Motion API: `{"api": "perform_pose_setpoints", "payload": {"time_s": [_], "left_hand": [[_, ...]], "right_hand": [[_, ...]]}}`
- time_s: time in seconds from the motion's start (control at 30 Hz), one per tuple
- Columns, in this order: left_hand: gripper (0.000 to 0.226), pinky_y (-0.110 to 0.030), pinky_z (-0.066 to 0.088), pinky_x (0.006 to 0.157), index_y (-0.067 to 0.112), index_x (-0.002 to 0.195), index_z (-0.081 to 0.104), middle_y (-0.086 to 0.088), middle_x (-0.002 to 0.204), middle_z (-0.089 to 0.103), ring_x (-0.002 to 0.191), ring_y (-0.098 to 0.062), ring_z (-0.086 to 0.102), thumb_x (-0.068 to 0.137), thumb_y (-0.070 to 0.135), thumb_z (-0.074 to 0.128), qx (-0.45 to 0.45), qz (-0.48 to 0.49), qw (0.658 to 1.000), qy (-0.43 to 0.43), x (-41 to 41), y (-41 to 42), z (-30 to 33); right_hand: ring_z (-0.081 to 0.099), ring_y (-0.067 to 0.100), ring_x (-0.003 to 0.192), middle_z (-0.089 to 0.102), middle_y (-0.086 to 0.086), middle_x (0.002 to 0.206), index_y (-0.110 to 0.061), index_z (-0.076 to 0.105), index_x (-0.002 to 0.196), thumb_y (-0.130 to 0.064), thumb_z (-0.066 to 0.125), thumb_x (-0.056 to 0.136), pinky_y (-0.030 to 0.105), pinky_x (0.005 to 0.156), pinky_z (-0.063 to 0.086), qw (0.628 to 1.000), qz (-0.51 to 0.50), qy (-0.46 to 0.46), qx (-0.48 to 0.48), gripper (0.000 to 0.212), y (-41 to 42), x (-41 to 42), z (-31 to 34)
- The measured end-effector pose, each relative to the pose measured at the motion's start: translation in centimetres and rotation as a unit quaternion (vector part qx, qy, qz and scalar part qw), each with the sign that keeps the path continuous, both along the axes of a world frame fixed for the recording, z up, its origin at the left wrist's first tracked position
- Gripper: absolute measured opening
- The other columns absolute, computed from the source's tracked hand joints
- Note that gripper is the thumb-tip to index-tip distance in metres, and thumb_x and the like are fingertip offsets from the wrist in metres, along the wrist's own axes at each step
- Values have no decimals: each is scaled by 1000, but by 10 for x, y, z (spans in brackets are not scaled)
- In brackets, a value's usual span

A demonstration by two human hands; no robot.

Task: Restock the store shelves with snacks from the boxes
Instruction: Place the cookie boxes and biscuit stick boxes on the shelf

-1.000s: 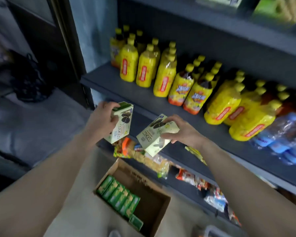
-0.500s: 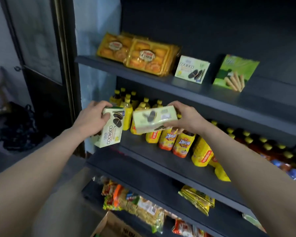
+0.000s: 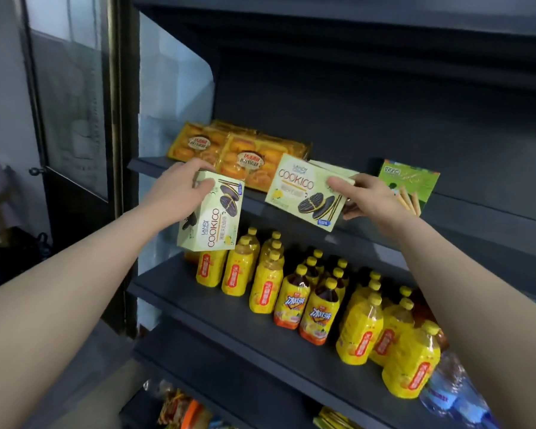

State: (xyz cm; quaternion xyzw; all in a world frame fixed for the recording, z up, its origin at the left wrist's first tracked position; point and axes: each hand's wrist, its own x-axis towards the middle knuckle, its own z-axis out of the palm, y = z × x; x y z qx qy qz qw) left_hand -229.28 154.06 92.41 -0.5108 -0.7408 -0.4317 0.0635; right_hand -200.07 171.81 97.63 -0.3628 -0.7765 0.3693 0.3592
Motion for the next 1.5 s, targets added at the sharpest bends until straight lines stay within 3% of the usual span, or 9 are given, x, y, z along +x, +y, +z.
{"api": "perform_pose_setpoints", "payload": {"time_s": [0.13,0.37,0.53,0.7,0.83,0.97,1.1,1.3,1.5], "left_hand": [[27,-47,53,87,37,123,53,3,118,62,104,-19,61,97,42,50,13,-5,1000,-10,8,18,13],[22,-43,54,85,36,121,54,5,117,63,103,-15,61,99,38,50,40,-11,997,-60,21,36,24],[24,-41,51,90,29,123,55,9,118,59,107,-15,58,100,34,52,49,-12,997,-63,35,39,31],[21,-30,49,77,28,122,54,7,119,61,100,-12,60,102,33,47,52,-35,995,-81,38,43,35],[19,-33,57,72,30,122,49,-1,118,63,94,-13,66,104,31,45,28,-115,989,-87,54,55,46],[30,-37,59,76,29,129,40,-2,136,55,94,-12,68,101,29,52,8,-172,983,-58,78,72,59],[33,-42,61,74,31,130,40,1,139,56,90,-10,70,101,32,53,14,-214,975,-49,94,89,69],[48,-41,42,107,27,143,41,4,147,47,133,-15,46,98,29,58,55,-105,991,62,85,114,60],[41,-41,41,107,27,138,50,-2,146,46,131,-22,45,98,29,58,-108,-62,985,120,72,142,10]], "right_hand": [[68,17,69,64,0,87,-15,50,120,-49,73,86,29,59,58,993,-94,21,68,54,39,7,14],[68,33,91,68,7,102,-32,52,115,-51,65,90,50,85,57,962,-147,-165,158,33,98,-11,-11],[50,40,122,34,16,144,-29,54,138,-27,69,89,43,105,42,922,-181,-267,214,52,110,-21,-5],[49,36,124,53,15,135,-25,52,139,-25,66,92,45,103,43,912,-117,-177,351,49,78,-24,13],[56,12,118,63,-9,124,-33,59,132,-46,65,92,37,105,44,968,89,-127,195,42,35,-30,31],[65,18,112,72,-4,115,-24,64,111,-42,79,82,44,105,48,968,193,-140,73,37,21,-30,33],[71,23,96,76,5,102,-16,50,97,-15,80,83,42,88,54,976,199,-78,50,33,27,-20,31],[74,30,84,68,19,108,-25,47,110,-15,78,86,42,69,60,996,58,46,41,41,59,8,33],[69,19,99,61,2,128,-52,27,146,-17,76,86,36,80,57,990,40,-111,81,85,88,23,-8]]}}
